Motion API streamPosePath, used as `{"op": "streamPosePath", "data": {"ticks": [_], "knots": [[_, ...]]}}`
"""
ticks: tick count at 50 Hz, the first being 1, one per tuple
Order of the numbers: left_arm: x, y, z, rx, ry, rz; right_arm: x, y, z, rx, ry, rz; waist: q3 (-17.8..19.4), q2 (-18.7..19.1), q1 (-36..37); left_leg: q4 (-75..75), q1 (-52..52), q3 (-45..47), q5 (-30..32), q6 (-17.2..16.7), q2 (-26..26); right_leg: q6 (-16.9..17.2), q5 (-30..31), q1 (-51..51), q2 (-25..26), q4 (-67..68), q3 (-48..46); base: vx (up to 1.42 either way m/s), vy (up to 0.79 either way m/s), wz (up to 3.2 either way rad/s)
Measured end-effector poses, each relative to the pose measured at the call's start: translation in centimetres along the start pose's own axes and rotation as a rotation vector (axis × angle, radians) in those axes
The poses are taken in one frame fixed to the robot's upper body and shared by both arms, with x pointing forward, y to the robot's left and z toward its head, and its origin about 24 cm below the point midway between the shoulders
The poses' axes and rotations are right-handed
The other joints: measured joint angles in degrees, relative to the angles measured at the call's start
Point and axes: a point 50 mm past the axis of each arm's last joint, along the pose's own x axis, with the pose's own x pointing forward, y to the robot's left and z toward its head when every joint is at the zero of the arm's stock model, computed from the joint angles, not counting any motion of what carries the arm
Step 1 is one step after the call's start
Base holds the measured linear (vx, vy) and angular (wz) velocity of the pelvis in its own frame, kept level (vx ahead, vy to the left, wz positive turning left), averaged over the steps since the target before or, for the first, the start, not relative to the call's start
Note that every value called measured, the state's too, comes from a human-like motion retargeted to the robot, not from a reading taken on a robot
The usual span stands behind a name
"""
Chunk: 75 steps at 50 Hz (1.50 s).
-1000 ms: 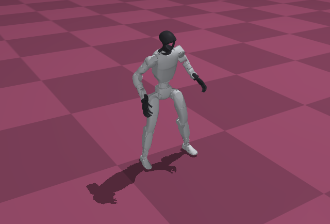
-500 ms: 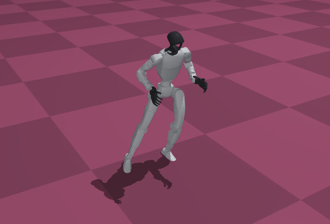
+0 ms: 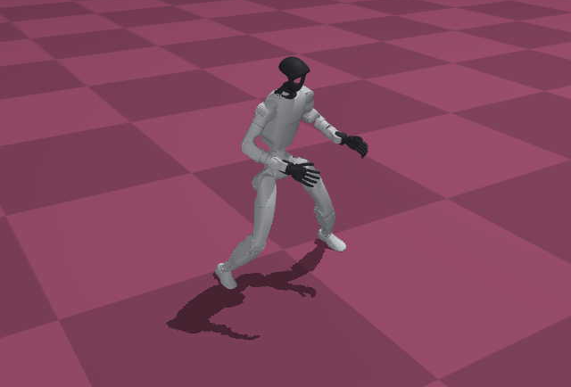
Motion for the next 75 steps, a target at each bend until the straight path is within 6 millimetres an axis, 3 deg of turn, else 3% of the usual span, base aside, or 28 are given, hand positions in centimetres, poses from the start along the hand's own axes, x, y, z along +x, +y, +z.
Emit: {"op": "streamPosePath", "data": {"ticks": [3,5,8,11,14,15,20,23,25,28,30,33,35,38,40,43,47,49,52,54,57,60,62,65,67,70,72,75], "knots": [[0.4,-4.8,1.3,-0.094,-0.077,-0.133,2.2,0.8,-3.1,-0.241,0.116,0.018,1.1,3.6,-2.6,6.6,-1.2,0.8,-10.4,0.7,-4.3,1.5,6.2,2.8,-6.0,-5.5,1.0,0.09,1.34,0.37],[0.0,-6.0,3.0,-0.116,-0.170,-0.240,2.6,0.2,-1.4,-0.159,0.041,0.001,-1.0,6.1,-4.6,8.9,-2.8,2.5,-11.8,0.0,-8.4,-0.1,16.5,6.8,-9.9,-15.2,-1.8,0.26,1.42,0.42],[-2.8,-3.3,3.0,-0.149,-0.169,-0.266,0.4,0.0,3.8,0.111,-0.155,0.128,-7.4,9.8,-5.2,-3.6,2.9,9.0,-4.0,1.3,-12.7,-1.6,38.2,11.6,-11.5,-31.8,-13.9,0.41,1.34,-0.55],[-6.6,0.7,0.9,-0.083,-0.043,-0.223,-2.3,0.5,7.1,0.224,-0.273,0.301,-14.1,13.4,-3.8,-22.5,10.1,10.9,15.4,-1.9,-14.9,1.8,42.3,10.3,0.3,-38.3,-12.2,0.33,1.12,-1.24],[-8.8,3.6,-1.1,0.085,0.080,-0.214,-4.1,0.9,6.7,0.327,-0.234,0.365,-17.0,15.6,-3.2,-32.9,12.9,3.4,31.9,-9.9,-15.7,2.4,41.4,7.6,12.7,-36.8,-11.0,0.13,1.00,-0.89],[-9.1,4.1,-1.7,0.136,0.113,-0.216,-4.5,0.9,6.1,0.344,-0.199,0.360,-17.1,15.5,-3.3,-33.9,13.1,0.7,33.5,-11.5,-16.3,2.2,41.6,7.2,15.2,-36.3,-12.4,0.02,0.99,-0.43],[-8.1,4.3,-4.3,0.257,0.208,-0.210,-4.9,1.0,1.7,0.148,-0.012,0.219,-15.0,7.7,-6.3,-30.6,12.8,9.8,28.2,-7.5,-17.5,2.7,45.1,6.7,20.2,-40.4,-4.2,-0.04,0.94,-0.02],[-6.0,4.1,-4.9,0.298,0.220,-0.214,-4.8,1.1,-0.8,0.064,0.088,0.186,-12.2,2.6,-8.5,-28.4,13.4,10.8,25.2,-7.9,-13.0,3.2,46.9,6.4,24.3,-41.0,2.1,-0.02,0.75,0.21],[-5.5,3.3,-5.6,0.275,0.252,-0.224,-5.9,1.1,-2.7,0.043,0.188,0.181,-12.8,-0.3,-11.0,-28.3,12.8,12.2,22.7,-5.8,-13.5,3.2,41.1,6.3,19.1,-39.8,1.9,-0.06,1.22,0.48],[-2.7,1.6,-4.6,0.252,0.204,-0.212,-6.2,0.5,-4.1,0.087,0.256,0.142,-9.7,-0.1,-11.3,-24.8,11.6,14.8,15.4,-5.0,-4.3,-4.8,14.3,2.1,15.7,-23.5,-3.5,-0.11,1.06,-0.04],[-0.7,-0.3,-3.5,0.202,0.153,-0.160,-5.6,0.3,-5.3,0.109,0.306,0.073,-5.0,1.0,-11.1,-19.3,10.2,15.1,10.9,-2.2,1.5,-6.9,3.4,-3.2,14.0,-9.4,-1.2,-0.22,1.03,-0.44],[2.0,-5.4,-1.2,-0.005,0.066,-0.077,-2.7,-0.2,-8.5,-0.124,0.407,-0.033,4.2,4.2,-12.6,-3.2,4.3,6.9,-0.7,2.1,4.8,-3.6,1.0,-9.2,12.4,5.2,2.1,-0.27,1.11,-0.21],[3.0,-9.1,2.0,-0.128,-0.050,-0.109,-0.2,-1.1,-8.9,-0.269,0.417,-0.104,8.7,6.1,-15.3,6.7,0.3,2.4,-9.4,2.6,3.3,-1.6,1.2,-8.0,9.6,5.1,2.3,-0.18,1.21,0.56],[2.4,-11.1,8.7,-0.152,-0.338,-0.309,1.2,-3.2,-5.8,-0.057,0.298,-0.216,8.7,8.4,-17.4,13.1,-3.0,2.3,-15.1,2.6,-2.5,-0.4,8.3,-2.2,3.4,-7.0,1.6,0.02,1.32,0.69],[0.5,-10.1,12.4,-0.111,-0.498,-0.480,0.1,-4.9,-2.6,0.122,0.171,-0.183,5.0,10.8,-16.4,10.3,-2.3,5.1,-13.2,3.3,-6.5,-0.7,20.5,2.5,-1.1,-19.6,-1.5,0.23,1.35,0.23],[-2.4,-6.2,13.8,-0.043,-0.545,-0.629,-2.6,-6.1,2.6,0.107,-0.018,0.053,-3.9,14.8,-12.2,-8.7,4.1,12.5,0.0,3.5,-11.6,-2.3,44.9,6.6,-2.0,-38.0,-10.2,0.27,1.28,-0.43],[-4.1,0.9,11.2,0.286,-0.367,-0.610,-4.1,-5.8,9.3,-0.093,-0.276,0.369,-12.8,19.7,-7.8,-33.5,10.7,9.2,30.2,-8.9,-13.9,1.6,49.7,6.5,13.6,-42.3,-9.9,0.11,1.14,-0.47],[-4.1,4.2,10.3,0.538,-0.265,-0.580,-4.1,-6.4,10.6,-0.104,-0.339,0.411,-14.2,19.1,-5.9,-35.5,10.7,4.2,34.5,-12.0,-15.8,2.8,48.3,6.0,16.2,-38.5,-16.0,-0.01,1.15,-0.36],[-3.7,8.5,8.9,0.868,-0.116,-0.518,-3.7,-7.4,9.9,-0.036,-0.319,0.367,-15.3,15.3,-2.2,-33.5,9.7,5.1,31.1,-11.7,-15.0,3.2,48.9,6.8,19.9,-39.2,-17.5,-0.08,0.91,-0.27],[-3.4,10.7,7.7,0.985,-0.024,-0.455,-3.6,-7.4,8.4,-0.023,-0.266,0.319,-14.8,11.3,-0.6,-32.0,9.7,8.5,30.5,-10.2,-14.1,3.2,49.3,7.7,21.7,-41.7,-10.4,-0.09,0.89,0.11],[-3.2,12.9,5.5,1.043,0.108,-0.366,-3.3,-6.1,6.1,0.011,-0.181,0.303,-13.0,5.7,-0.1,-29.4,9.8,10.4,29.8,-9.5,-11.4,3.2,50.2,9.8,24.6,-44.8,0.5,-0.04,0.79,0.53],[-3.2,14.1,2.8,1.002,0.227,-0.305,-2.8,-4.0,4.1,0.110,-0.101,0.350,-11.0,0.9,-1.2,-26.7,9.0,10.6,28.2,-9.6,-8.0,3.2,51.8,12.0,24.4,-45.4,1.3,-0.01,0.96,0.74],[-3.4,14.2,1.0,0.907,0.283,-0.254,-2.3,-2.3,3.0,0.183,-0.056,0.369,-10.1,-2.4,-2.1,-26.3,8.2,12.7,25.1,-6.7,-8.7,0.8,32.5,11.8,16.1,-38.7,-3.3,-0.05,1.39,0.63],[-2.9,13.3,-0.9,0.703,0.299,-0.133,-0.3,0.7,2.1,0.255,-0.030,0.355,-5.4,-1.9,-2.8,-21.9,7.4,13.3,19.3,-5.0,-0.5,-6.4,4.4,7.8,11.7,-20.5,-4.7,-0.07,1.09,0.11],[-3.0,11.1,-2.6,0.485,0.289,-0.038,1.2,2.4,0.8,0.191,0.024,0.288,-0.9,-0.1,-4.3,-16.5,6.6,9.9,15.3,-1.9,2.1,-6.9,-2.4,2.6,8.7,-5.7,-2.4,-0.08,1.18,0.04],[-2.7,3.9,-4.6,0.109,0.235,0.017,2.0,3.1,-2.5,0.032,0.159,0.076,4.0,2.8,-7.4,-6.7,4.6,2.7,0.8,1.0,-0.9,-2.2,-2.5,1.3,1.4,3.1,-2.0,0.04,1.29,0.82],[-2.8,-1.0,-4.1,-0.031,0.174,-0.052,1.1,2.5,-3.3,0.077,0.209,-0.050,3.7,4.0,-8.3,0.1,1.5,1.8,-5.7,1.6,-5.7,-1.9,1.4,4.5,-3.2,-1.6,-2.4,0.21,1.31,1.13],[-3.8,-5.2,-2.3,-0.127,0.081,-0.171,-0.8,0.3,-1.9,0.227,0.152,-0.121,-0.6,6.8,-7.1,-0.9,0.5,5.3,-3.9,2.3,-12.2,-5.1,17.1,8.8,-9.4,-14.5,-6.5,0.36,1.32,0.42]]}}
